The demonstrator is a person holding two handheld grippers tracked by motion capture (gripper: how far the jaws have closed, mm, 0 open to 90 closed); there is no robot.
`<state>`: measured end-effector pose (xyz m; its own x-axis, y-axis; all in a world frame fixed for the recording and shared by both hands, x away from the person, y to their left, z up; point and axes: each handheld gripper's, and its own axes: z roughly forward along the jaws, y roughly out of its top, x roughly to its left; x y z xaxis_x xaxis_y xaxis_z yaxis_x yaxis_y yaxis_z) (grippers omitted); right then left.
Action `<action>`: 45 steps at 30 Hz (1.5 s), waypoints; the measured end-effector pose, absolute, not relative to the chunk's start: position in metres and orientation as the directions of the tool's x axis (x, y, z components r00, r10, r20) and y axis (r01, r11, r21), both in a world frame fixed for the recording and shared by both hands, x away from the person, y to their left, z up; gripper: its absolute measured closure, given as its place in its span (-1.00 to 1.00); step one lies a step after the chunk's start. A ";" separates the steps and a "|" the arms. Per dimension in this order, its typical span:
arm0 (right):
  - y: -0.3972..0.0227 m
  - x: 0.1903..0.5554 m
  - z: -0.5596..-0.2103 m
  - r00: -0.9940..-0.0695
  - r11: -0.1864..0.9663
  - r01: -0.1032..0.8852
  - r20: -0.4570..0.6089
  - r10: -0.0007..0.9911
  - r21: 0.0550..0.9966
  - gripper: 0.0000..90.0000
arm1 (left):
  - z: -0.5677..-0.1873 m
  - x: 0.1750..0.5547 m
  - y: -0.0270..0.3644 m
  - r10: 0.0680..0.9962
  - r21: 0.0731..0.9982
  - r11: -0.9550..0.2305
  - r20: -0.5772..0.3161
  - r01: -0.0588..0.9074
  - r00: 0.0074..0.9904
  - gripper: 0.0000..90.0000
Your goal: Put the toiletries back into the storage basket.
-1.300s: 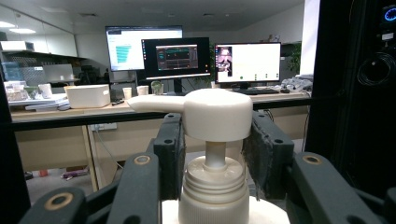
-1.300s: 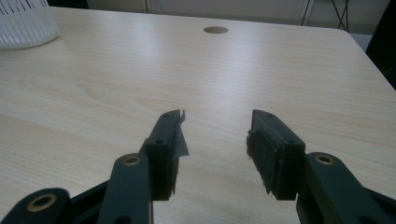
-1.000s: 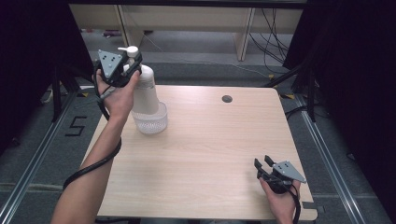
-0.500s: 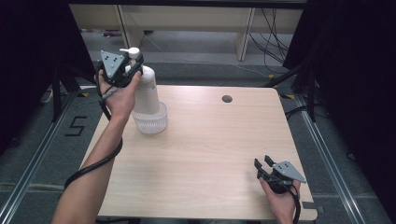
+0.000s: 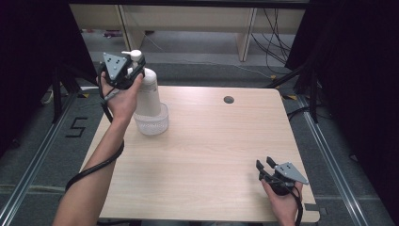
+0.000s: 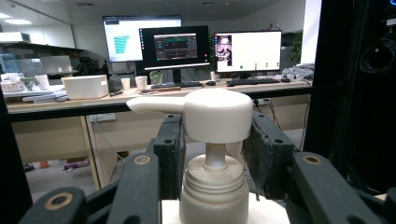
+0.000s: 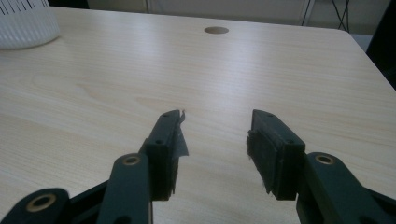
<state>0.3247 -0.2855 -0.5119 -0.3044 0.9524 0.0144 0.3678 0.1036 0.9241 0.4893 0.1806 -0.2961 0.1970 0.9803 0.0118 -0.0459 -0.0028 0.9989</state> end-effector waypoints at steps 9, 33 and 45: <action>-0.283 0.324 -0.512 -0.293 0.073 0.380 0.045 0.955 0.922 0.20 | -0.303 0.490 0.180 0.980 1.000 -0.006 0.011 -0.030 0.197 0.32; -0.285 0.326 -0.512 -0.299 0.103 0.344 0.005 0.954 0.933 0.20 | -0.323 0.491 0.178 0.980 1.000 -0.011 0.009 0.010 0.200 0.32; -0.285 0.325 -0.513 -0.300 0.101 0.345 0.008 0.954 0.933 0.20 | -0.334 0.490 0.177 0.980 0.999 -0.014 0.007 0.035 0.200 0.32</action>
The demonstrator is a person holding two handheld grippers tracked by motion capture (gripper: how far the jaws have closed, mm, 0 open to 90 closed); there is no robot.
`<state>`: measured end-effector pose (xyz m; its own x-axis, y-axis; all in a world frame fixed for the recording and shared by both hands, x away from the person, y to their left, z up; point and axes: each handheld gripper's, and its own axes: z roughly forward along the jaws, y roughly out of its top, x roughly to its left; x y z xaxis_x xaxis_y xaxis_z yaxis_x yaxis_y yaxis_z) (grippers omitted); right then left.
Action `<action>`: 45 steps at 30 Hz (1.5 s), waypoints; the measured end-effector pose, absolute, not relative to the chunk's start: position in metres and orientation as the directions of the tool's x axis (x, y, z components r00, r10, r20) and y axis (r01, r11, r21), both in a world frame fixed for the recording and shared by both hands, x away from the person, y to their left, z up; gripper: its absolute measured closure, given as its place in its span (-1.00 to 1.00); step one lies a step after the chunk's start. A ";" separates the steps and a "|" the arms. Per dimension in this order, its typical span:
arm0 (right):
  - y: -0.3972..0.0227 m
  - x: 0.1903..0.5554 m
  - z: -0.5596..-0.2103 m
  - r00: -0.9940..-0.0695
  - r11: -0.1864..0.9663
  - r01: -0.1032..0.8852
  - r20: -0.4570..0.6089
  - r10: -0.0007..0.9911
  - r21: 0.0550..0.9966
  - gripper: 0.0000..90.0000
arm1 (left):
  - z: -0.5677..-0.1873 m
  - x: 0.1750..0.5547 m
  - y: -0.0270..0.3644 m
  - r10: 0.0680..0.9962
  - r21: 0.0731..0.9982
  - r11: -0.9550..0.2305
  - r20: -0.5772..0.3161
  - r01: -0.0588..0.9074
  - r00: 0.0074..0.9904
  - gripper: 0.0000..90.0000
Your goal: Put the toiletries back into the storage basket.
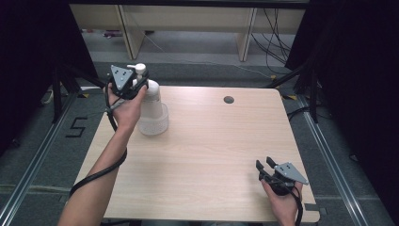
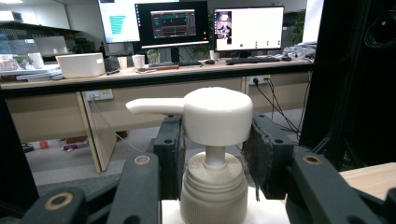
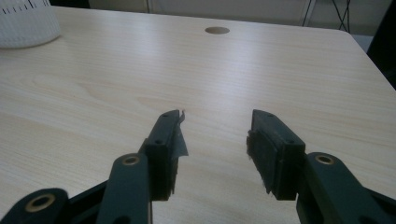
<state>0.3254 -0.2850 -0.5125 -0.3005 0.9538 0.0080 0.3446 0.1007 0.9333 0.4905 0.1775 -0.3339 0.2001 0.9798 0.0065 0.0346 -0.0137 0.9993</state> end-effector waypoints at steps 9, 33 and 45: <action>-0.285 0.325 -0.513 -0.307 0.097 0.348 0.016 0.952 0.933 0.20 | -0.342 0.490 0.178 0.980 0.999 -0.015 0.005 0.047 0.201 0.32; -0.284 0.326 -0.513 -0.301 0.097 0.352 0.014 0.954 0.931 0.20 | -0.362 0.488 0.180 0.980 0.996 -0.025 0.007 0.087 0.198 0.32; -0.282 0.325 -0.513 -0.295 0.069 0.369 0.046 0.954 0.927 0.20 | -0.370 0.488 0.180 0.980 0.995 -0.023 0.003 0.097 0.197 0.32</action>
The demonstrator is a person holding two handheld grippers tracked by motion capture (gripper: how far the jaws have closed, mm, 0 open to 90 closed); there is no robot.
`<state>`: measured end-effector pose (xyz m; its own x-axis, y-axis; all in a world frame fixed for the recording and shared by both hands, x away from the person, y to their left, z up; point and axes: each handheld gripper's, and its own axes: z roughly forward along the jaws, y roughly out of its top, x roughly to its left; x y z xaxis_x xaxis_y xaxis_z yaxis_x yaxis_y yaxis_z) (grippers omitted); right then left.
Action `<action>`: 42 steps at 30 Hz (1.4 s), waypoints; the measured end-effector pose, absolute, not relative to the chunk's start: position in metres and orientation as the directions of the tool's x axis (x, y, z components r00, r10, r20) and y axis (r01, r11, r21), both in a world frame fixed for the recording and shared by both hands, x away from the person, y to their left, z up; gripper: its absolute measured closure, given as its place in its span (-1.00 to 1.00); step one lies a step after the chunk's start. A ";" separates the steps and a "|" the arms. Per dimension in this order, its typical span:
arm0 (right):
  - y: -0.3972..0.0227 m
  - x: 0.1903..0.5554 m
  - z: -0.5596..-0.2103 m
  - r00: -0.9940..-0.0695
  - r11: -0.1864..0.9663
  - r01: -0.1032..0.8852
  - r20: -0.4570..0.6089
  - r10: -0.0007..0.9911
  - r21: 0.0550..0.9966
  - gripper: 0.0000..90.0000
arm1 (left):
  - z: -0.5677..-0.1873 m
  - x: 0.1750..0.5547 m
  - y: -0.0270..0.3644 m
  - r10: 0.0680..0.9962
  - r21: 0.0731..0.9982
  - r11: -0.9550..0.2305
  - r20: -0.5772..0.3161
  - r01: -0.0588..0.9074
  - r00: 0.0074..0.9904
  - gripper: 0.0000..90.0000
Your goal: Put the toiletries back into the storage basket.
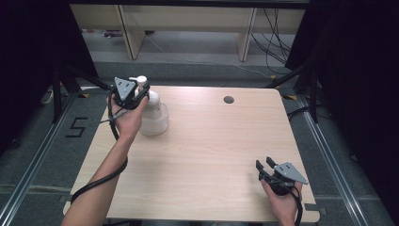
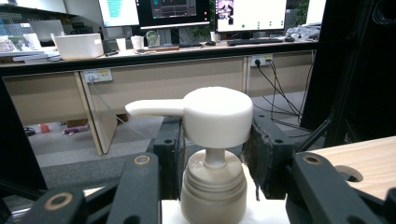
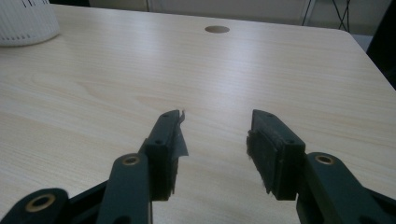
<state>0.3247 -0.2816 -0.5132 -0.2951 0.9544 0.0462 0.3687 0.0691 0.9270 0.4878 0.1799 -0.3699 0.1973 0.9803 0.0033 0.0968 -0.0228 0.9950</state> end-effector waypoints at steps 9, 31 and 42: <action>-0.284 0.326 -0.513 -0.312 0.091 0.356 0.027 0.950 0.930 0.20 | -0.375 0.488 0.181 0.980 0.994 -0.026 0.004 0.107 0.198 0.32; -0.282 0.325 -0.513 -0.298 0.078 0.369 0.038 0.954 0.926 0.20 | -0.380 0.486 0.186 0.980 0.995 -0.018 -0.003 0.100 0.199 0.30; -0.282 0.324 -0.512 -0.289 0.078 0.379 0.038 0.956 0.922 0.19 | -0.389 0.474 0.189 0.975 0.993 -0.005 -0.022 0.119 0.221 -0.06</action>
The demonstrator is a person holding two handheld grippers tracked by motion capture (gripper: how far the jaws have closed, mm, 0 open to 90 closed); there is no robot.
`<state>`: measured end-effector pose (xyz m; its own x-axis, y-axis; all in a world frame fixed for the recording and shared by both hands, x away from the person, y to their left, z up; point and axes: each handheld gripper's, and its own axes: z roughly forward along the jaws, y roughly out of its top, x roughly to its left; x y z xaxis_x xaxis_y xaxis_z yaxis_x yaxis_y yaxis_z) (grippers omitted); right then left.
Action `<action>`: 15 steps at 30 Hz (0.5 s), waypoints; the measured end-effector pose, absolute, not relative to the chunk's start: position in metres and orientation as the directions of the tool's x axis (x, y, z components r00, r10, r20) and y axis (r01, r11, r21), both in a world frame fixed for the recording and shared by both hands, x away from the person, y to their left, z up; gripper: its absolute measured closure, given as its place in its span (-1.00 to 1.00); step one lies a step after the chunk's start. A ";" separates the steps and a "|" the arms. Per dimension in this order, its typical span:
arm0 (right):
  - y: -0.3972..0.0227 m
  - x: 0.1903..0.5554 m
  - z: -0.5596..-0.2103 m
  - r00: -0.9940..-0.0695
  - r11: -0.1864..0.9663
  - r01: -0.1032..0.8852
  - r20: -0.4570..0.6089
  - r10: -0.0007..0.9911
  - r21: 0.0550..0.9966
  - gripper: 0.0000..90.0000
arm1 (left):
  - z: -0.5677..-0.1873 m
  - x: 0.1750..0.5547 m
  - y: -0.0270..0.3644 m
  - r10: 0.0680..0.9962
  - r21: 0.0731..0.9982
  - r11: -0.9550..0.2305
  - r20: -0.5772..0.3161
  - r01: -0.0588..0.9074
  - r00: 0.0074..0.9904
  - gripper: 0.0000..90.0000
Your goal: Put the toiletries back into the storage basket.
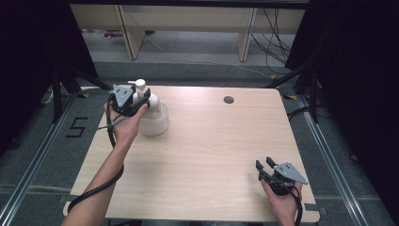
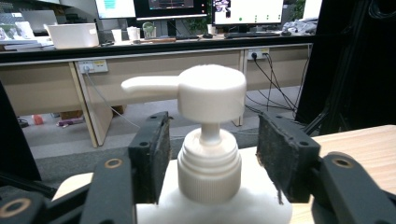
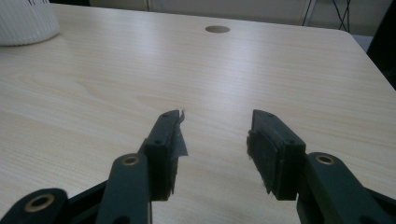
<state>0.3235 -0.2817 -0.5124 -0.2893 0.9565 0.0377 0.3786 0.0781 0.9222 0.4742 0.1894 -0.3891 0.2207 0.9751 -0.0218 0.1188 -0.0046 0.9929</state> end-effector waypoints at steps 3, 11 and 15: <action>-0.283 0.325 -0.513 -0.302 0.091 0.362 0.025 0.953 0.928 0.19 | -0.394 0.465 0.194 0.974 0.994 0.001 -0.026 0.112 0.223 -0.10; -0.283 0.326 -0.514 -0.307 0.088 0.359 0.028 0.951 0.929 0.19 | -0.412 0.432 0.211 0.974 0.994 -0.011 -0.013 0.104 0.226 -0.12; -0.283 0.326 -0.514 -0.307 0.084 0.362 0.034 0.951 0.928 0.19 | -0.419 0.416 0.218 0.972 0.994 -0.021 -0.004 0.104 0.234 -0.14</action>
<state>0.3261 -0.2827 -0.5135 -0.3069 0.9511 0.0338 0.3619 0.0838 0.9284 0.4158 0.2177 -0.4193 0.2337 0.9723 -0.0041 0.1039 -0.0208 0.9944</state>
